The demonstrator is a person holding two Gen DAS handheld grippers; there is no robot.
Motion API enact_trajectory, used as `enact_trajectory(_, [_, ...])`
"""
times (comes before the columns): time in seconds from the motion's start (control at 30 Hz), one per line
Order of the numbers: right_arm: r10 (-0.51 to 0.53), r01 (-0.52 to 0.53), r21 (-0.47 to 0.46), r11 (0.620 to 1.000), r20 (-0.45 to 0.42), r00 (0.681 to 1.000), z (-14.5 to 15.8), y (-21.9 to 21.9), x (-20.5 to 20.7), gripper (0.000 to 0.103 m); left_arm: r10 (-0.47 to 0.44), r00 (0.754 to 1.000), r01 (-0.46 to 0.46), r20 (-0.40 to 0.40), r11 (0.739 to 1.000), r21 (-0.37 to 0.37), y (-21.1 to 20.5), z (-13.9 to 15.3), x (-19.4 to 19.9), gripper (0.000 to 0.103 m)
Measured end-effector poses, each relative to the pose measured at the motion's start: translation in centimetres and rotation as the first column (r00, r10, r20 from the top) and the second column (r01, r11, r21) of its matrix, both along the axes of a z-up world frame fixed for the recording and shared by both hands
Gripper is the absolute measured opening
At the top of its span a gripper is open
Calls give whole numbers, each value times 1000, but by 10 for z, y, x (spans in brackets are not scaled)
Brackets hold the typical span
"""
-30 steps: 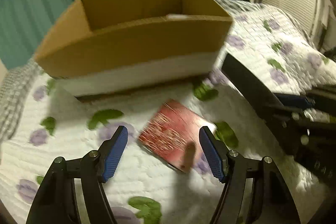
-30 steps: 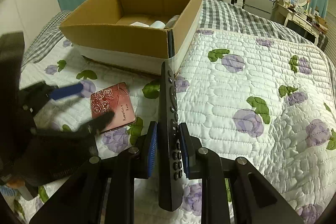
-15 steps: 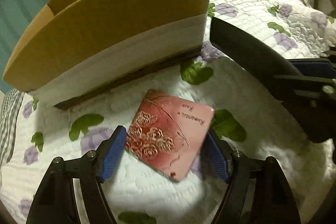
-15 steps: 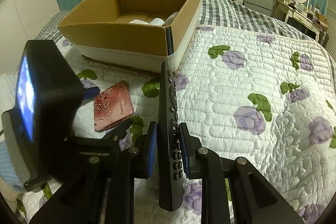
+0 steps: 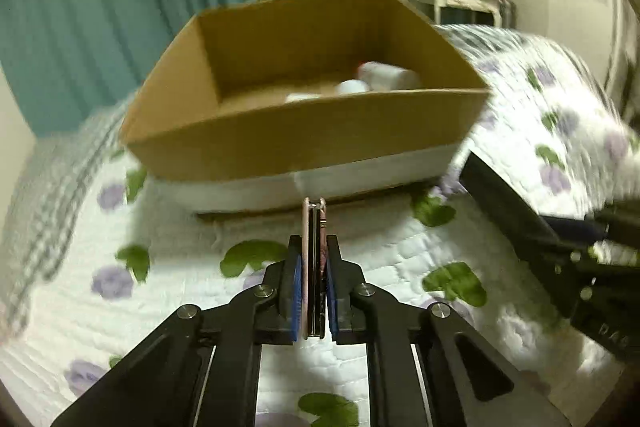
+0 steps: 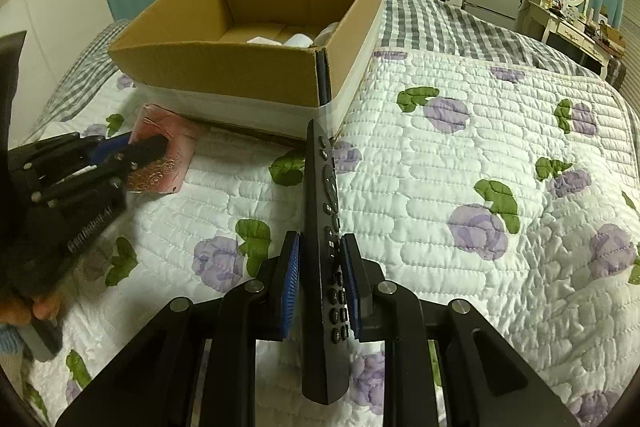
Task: Organize rigid objects
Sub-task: 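Lower the red card case into the box with the left tool while the right drops the remote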
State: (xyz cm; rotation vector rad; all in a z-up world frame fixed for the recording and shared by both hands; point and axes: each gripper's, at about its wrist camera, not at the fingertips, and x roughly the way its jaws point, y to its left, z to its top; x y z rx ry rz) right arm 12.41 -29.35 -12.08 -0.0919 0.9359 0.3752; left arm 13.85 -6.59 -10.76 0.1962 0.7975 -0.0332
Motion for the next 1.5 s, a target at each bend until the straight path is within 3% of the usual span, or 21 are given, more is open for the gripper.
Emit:
enact_trajectory(0.23, [-5,5,5,1000,15,1000,7,-1,-2,19,-15,999,18,31,995,-96,2,7,-13,10])
enact_trajectory(0.5, [7,-9,21,1000,99,995,54,2,-38,19,-30,995,47,90,979,-198,6,55,-49,10])
enact_trajectory(0.67, [5,-16,72,997,148,989,93,3,-46,19,-8,991,37,130,975,-221,12,92,-63,10])
enact_trajectory(0.87, [-1,-25,109,994,235,972,145,9,-22,19,29,981,14,191,975,-220,24,131,-48,10])
enact_trajectory(1.07, [-9,-34,142,989,290,957,176,25,29,19,33,973,17,230,977,-213,31,157,-1,10])
enact_trajectory(1.23, [-4,-42,149,988,293,956,174,38,73,19,12,981,22,196,984,-174,29,148,54,10])
enact_trajectory(1.5, [20,-53,130,990,243,970,124,47,125,19,-3,996,14,86,992,-125,31,82,112,10])
